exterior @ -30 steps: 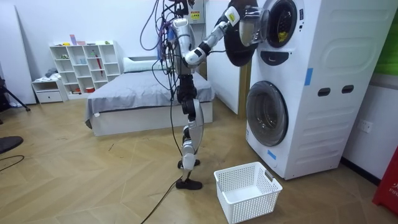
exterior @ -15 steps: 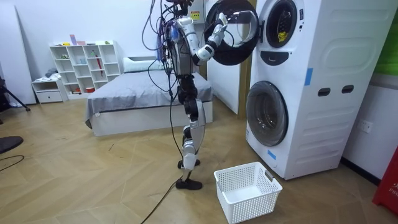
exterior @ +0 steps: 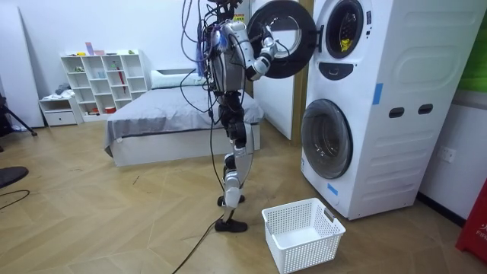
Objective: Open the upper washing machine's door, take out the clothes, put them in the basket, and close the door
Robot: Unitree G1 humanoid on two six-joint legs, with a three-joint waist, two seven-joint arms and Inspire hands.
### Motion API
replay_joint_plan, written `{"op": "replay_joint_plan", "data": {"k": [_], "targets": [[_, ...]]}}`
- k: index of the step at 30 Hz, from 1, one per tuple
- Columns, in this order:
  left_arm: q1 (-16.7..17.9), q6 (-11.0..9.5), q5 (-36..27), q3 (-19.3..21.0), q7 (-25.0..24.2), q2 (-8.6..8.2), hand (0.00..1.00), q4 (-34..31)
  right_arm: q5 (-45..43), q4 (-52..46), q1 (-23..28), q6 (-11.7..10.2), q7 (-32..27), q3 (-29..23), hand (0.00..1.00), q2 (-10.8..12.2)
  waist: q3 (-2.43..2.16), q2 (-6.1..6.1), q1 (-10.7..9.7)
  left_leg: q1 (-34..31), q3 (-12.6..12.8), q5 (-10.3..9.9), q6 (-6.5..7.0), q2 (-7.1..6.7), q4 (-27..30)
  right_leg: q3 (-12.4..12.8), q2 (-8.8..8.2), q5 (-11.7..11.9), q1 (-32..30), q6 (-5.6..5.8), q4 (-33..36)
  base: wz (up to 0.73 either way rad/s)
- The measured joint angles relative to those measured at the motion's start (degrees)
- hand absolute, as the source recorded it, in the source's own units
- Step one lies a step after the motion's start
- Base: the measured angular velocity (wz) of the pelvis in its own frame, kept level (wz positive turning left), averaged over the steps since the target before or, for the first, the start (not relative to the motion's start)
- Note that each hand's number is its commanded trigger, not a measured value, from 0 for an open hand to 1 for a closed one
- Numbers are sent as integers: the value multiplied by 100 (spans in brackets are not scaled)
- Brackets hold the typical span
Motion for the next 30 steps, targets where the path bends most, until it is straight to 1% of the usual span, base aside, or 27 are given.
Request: {"op": "replay_joint_plan", "data": {"k": [4, 8, 10, 11, 13, 14, 16, 17, 19, 23, 24, 26, 29, 30], "targets": [[4, 1, -1, 13, 5, 1, 0, -12, -91, 13, 1, 0, -8, -63, 0, 12, 31, 44, -55, -53, -54, 0, -1, -5, 6, 3, 5, 0, -20, 0, 2, 6], [68, -8, -6, 25, 127, -3, 0, -14, -189, 20, 0, -3, -168, -304, 0, 16, 31, 44, -89, -2, -49, 0, -1, -4, 9, 4, 5, 0, 8, 0, 3, 0], [93, -40, -6, 30, 265, -11, 0, -14, -192, 23, 8, -3, -385, -536, 0, -49, 31, 44, -192, 0, -51, 0, 0, -7, 14, 5, 2, 0, 17, 0, 6, 2], [98, -42, -6, 40, 299, -15, 0, -17, -192, 23, 19, -3, -444, -629, 0, -54, 31, 44, -210, 0, -45, 0, 0, -8, 14, 5, 1, 0, 18, 0, 7, 0], [122, -79, -6, 85, 418, -45, 0, -35, -160, 38, 138, -30, -736, -987, 0, -57, 35, 50, -288, 14, -30, -1, 0, -7, 7, 11, 1, 0, 30, 0, 6, -2], [143, -95, -6, 121, 452, -64, 0, -35, -160, 72, 142, -32, -805, -1033, 0, -55, 37, 56, -331, 17, -30, -1, 0, -7, 7, 13, 1, 0, 36, 0, 6, 0], [199, -97, 4, 163, 486, -101, 0, -35, -159, 202, 144, -33, -1074, -1249, 0, -51, 46, 72, -485, 15, -21, -1, 0, -5, 14, 5, 1, 0, 36, 0, 5, -2], [199, -95, 4, 199, 491, -121, 0, -34, -151, 220, 161, -36, -1128, -1318, 0, -51, 50, 81, -505, 17, -16, -1, 0, -5, 16, 12, 1, 0, 36, 0, 5, -5], [182, -93, 10, 229, 568, -193, 0, -76, -145, 316, 325, -61, -1330, -1554, 0, -51, 36, 125, -538, 15, 17, -1, 1, -5, 16, 15, -3, 0, 18, 1, 6, -7], [192, -91, 4, 231, 592, -250, 0, -105, -242, 619, 378, -60, -1523, -1630, 0, -52, 20, 207, -603, 27, 69, -1, 1, -2, 14, 59, -5, 0, 3, 1, 7, -9], [193, -92, -3, 231, 592, -260, 0, -106, -286, 719, 378, -59, -1582, -1629, 0, -52, 20, 215, -606, 67, 109, -1, 2, 3, 6, 143, -4, 0, 16, 1, 7, -16], [187, -91, -4, 228, 592, -267, 0, -107, -325, 791, 378, -57, -1713, -1614, 0, -50, 28, 260, -611, 93, 158, -1, 2, 9, -1, 184, -4, 0, 19, 1, 7, -15], [137, -90, -2, 223, 607, -262, 0, -108, -431, 857, 371, -57, -1940, -1576, 0, -51, 26, 266, -605, 112, 199, 0, 3, 16, -5, 264, -1, 0, 12, 1, 8, -9], [108, -89, -1, 220, 608, -265, 0, -108, -547, 892, 357, -57, -2017, -1569, 0, -50, 20, 256, -570, 109, 238, 0, 3, 22, -5, 315, 2, 0, -9, 1, 10, -19]]}}
